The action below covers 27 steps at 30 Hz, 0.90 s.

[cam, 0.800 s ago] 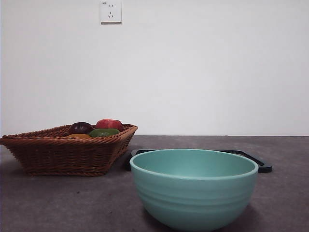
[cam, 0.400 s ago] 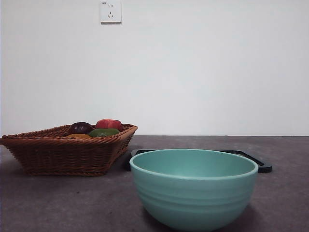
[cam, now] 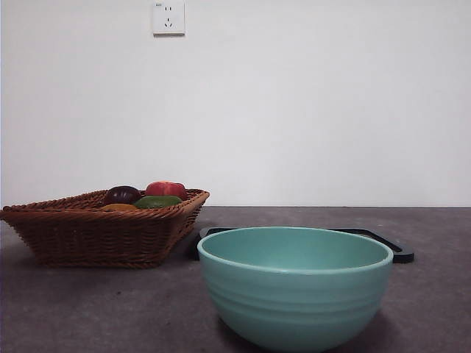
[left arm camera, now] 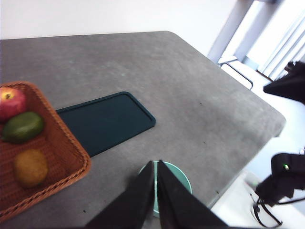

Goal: Pick up the wifruite, put it on the bowl, pick up the plate, put it on desk

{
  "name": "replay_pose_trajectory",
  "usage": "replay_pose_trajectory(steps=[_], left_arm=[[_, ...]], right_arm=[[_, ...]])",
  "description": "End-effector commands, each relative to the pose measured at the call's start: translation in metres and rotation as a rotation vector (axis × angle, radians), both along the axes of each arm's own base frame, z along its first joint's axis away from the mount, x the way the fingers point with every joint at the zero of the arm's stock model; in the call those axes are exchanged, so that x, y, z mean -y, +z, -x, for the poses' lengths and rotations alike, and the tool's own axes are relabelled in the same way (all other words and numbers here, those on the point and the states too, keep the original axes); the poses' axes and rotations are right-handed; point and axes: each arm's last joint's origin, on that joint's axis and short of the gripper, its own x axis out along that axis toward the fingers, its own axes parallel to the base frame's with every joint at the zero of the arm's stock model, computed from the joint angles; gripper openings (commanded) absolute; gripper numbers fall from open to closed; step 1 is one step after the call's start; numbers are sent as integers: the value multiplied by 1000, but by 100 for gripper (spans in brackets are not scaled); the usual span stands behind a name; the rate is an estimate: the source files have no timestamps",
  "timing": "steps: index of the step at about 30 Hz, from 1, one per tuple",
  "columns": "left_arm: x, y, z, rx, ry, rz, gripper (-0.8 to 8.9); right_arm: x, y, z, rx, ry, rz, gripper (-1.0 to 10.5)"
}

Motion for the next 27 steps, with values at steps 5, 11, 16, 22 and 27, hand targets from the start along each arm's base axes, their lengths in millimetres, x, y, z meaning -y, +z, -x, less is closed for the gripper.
replay_pose_trajectory(steps=[5,11,16,22,27], left_arm=[[0,3,3,52,-50,-49,12],[0,2,3,45,-50,-50,415],[0,2,3,32,-46,-41,691],[0,3,3,11,-34,-19,687],[3,2,-4,-38,-22,-7,685]], right_arm=[[0,4,1,13,7,-1,11],[0,3,2,1,8,7,305],[0,3,2,-2,5,2,573],[0,3,2,-2,6,2,593],[0,3,2,1,6,1,593]])
